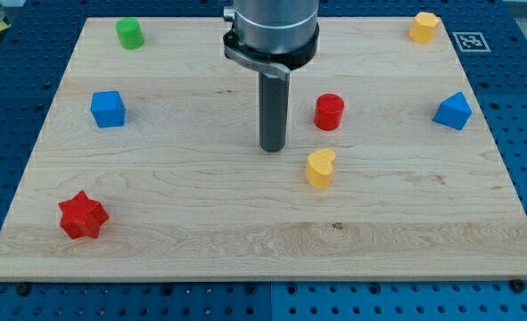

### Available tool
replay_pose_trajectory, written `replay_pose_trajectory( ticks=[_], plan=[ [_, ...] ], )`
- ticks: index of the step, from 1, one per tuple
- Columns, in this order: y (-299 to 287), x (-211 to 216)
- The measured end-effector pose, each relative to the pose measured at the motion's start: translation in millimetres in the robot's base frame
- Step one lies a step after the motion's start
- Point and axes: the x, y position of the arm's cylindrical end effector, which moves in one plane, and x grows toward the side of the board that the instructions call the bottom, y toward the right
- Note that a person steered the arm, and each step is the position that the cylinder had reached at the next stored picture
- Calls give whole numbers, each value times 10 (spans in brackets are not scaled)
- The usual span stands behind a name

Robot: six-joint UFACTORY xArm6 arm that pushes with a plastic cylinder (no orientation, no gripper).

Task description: Point at the yellow heart

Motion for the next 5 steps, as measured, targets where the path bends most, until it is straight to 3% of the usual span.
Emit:
replay_pose_trajectory(
  ticks=[2,5],
  plan=[
    [60,303],
    [565,212]
  ],
)
